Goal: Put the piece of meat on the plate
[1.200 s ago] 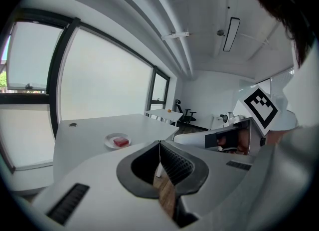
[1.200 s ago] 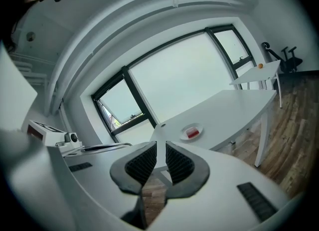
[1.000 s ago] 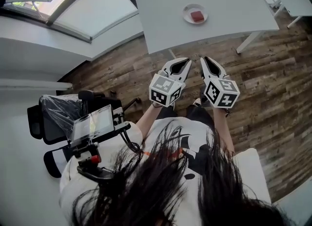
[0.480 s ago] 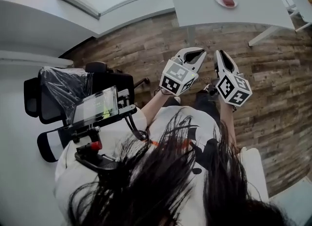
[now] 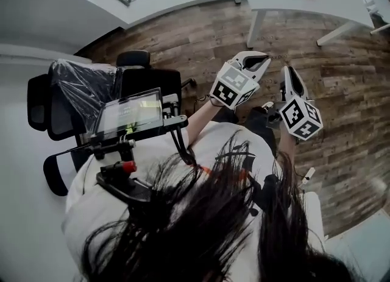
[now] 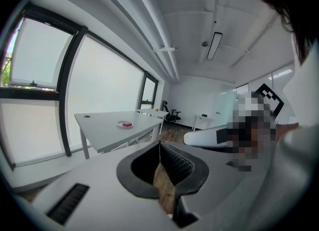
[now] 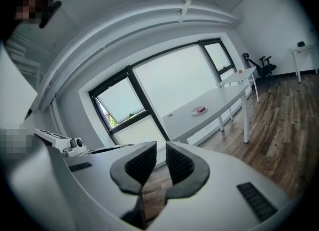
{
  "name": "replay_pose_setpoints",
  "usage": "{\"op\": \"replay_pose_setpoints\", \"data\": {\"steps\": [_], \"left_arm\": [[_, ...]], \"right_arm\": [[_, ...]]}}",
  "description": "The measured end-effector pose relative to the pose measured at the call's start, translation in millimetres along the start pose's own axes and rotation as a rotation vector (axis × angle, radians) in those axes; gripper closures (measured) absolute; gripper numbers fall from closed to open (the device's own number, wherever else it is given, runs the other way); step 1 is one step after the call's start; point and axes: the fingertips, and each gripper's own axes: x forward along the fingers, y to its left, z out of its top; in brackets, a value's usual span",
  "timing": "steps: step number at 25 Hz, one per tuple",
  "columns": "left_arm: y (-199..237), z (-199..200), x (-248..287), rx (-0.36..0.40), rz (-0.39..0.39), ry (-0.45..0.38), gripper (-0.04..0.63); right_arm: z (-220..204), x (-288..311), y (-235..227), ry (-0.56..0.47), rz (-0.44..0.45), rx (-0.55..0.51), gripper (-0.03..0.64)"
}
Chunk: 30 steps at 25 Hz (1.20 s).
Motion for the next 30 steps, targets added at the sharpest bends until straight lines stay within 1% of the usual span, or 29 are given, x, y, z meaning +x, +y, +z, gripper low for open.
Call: {"op": "replay_pose_setpoints", "data": {"steps": [4, 8, 10, 12, 15, 17, 24, 30], "left_arm": [[-42.5, -5.6, -17.2, 0.023, -0.019, -0.012, 0.589], [-38.7, -1.8, -15.4, 0.017, -0.021, -0.009, 0.59], [-45.5, -1.2, -18.1, 0.015, -0.013, -0.015, 0.589], [-75.2, -7.0, -30.6, 0.025, 0.0, -0.029, 0.589], [-136.0, -25.1, -59.2, 0.047, 0.034, -0.045, 0.589], [-156.8, -34.8, -69.8, 0.046, 0.05, -0.039, 0.589], [-159.2, -49.8, -70.6, -0.005, 0.063, -0.005, 0.589], [-164.3, -54.9, -70.6, -0.016, 0.053, 0.007, 0.589]], "right_arm": [[-5.9, -41.7, -1.9, -0.028, -0.005, -0.008, 0.554], [-4.4, -34.8, 0.9, -0.016, -0.002, 0.0, 0.554], [-6.4, -41.3, 2.0, -0.016, 0.009, 0.002, 0.554], [-15.7, -71.3, 1.3, -0.024, 0.028, -0.006, 0.555], [-38.0, -134.4, -0.2, -0.035, 0.065, -0.023, 0.554], [-47.7, -156.3, -0.7, -0.028, 0.077, -0.028, 0.554], [-52.7, -153.0, -1.7, 0.016, 0.082, -0.034, 0.554], [-58.4, -156.7, -1.0, 0.036, 0.083, -0.039, 0.554]]}}
